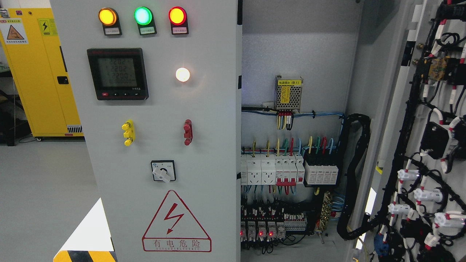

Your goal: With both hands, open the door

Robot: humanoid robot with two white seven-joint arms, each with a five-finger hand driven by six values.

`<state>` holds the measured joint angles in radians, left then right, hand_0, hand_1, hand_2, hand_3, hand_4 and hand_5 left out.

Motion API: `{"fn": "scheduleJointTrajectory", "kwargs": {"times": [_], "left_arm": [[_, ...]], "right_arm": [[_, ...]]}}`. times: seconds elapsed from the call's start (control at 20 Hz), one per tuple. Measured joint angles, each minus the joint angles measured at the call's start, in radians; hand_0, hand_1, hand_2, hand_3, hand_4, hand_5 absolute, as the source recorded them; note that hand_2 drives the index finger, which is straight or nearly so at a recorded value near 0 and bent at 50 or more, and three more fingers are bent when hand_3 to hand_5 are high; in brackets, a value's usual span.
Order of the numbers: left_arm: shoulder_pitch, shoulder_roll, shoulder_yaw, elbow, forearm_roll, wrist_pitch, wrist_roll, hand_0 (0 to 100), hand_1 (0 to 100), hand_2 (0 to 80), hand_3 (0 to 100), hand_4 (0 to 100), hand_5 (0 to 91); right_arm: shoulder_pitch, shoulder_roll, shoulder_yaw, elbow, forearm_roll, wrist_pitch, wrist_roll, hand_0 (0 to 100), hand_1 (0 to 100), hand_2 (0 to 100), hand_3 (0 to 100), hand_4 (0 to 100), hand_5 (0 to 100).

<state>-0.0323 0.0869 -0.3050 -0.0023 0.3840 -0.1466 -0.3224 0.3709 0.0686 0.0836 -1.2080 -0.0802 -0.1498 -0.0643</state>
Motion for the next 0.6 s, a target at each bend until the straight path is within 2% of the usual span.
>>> {"fn": "scheduleJointTrajectory", "kwargs": {"times": [0.25,0.6], "left_arm": [[-0.014,0.002,0.001,0.001,0.001,-0.011,-0.01,12,56,0.0,0,0,0.0],[-0.019,0.002,0.001,0.001,0.001,-0.014,-0.012,12,56,0.0,0,0,0.0]], "right_arm": [[0.011,-0.001,0.04,-0.234,-0.001,0.0,0.0,0,50,4,0,0,0],[-0.049,0.004,0.099,-0.457,0.0,0.0,0.002,0,50,4,0,0,0]]}}
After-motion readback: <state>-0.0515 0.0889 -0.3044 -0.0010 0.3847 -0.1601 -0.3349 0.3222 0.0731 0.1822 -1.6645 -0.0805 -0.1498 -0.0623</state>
